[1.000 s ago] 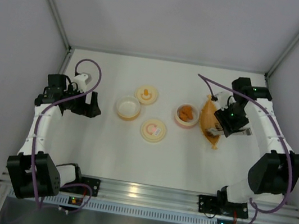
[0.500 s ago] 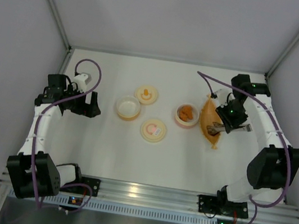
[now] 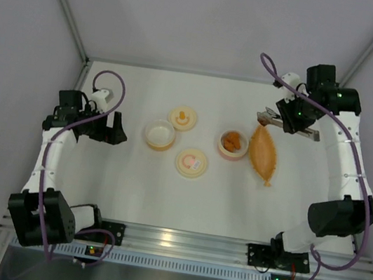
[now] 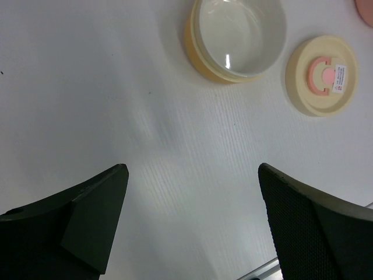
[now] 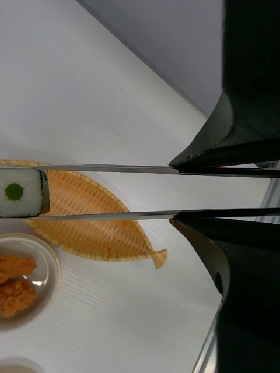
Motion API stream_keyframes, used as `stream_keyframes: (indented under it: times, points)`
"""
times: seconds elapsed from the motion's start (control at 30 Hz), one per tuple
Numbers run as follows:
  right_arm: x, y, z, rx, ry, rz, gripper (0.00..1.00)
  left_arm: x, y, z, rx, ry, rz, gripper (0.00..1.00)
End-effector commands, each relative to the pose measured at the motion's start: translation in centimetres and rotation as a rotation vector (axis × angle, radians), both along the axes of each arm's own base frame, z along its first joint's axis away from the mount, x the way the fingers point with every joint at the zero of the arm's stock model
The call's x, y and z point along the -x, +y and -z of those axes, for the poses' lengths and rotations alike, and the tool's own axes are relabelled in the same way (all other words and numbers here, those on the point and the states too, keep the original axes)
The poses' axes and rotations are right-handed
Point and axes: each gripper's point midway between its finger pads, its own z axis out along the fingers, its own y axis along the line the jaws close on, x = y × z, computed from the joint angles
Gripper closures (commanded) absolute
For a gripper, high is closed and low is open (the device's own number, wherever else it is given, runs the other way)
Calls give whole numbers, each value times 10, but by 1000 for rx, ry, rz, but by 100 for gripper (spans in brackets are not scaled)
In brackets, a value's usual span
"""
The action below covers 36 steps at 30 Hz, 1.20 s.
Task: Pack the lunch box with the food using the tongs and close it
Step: Pick up the fake food from the plate, then place the fake food in the packing box.
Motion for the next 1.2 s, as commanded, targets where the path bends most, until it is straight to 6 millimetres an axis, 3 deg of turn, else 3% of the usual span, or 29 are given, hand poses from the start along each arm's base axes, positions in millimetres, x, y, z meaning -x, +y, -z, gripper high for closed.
stream_keyframes:
  times: [0.0,0.17,0.33,0.57,0.7,0.83,0.97,1.17]
  points:
    - [12,33,-15,-93,17,-41,100,-14,-9,-33,65,-68,27,2]
    - [-8,105,-11,-178,-73,-128,100,-20,-16,-52,120,-71,37,2]
    - [-27,170,-6,-238,-138,-192,100,-23,-18,-57,186,-47,32,2]
    - [-23,259,8,-286,-151,-316,100,-31,-10,-54,295,15,7,2]
    - [-21,295,8,-316,-166,-370,100,-33,-2,-51,323,25,-10,2]
    - [-23,322,7,-343,-177,-401,100,-34,2,-47,343,36,-17,2]
    - [-18,343,20,-328,-158,-436,100,-33,4,-42,334,44,-20,2]
    - [-17,349,47,-297,-102,-448,100,-32,7,-35,305,40,-23,2]
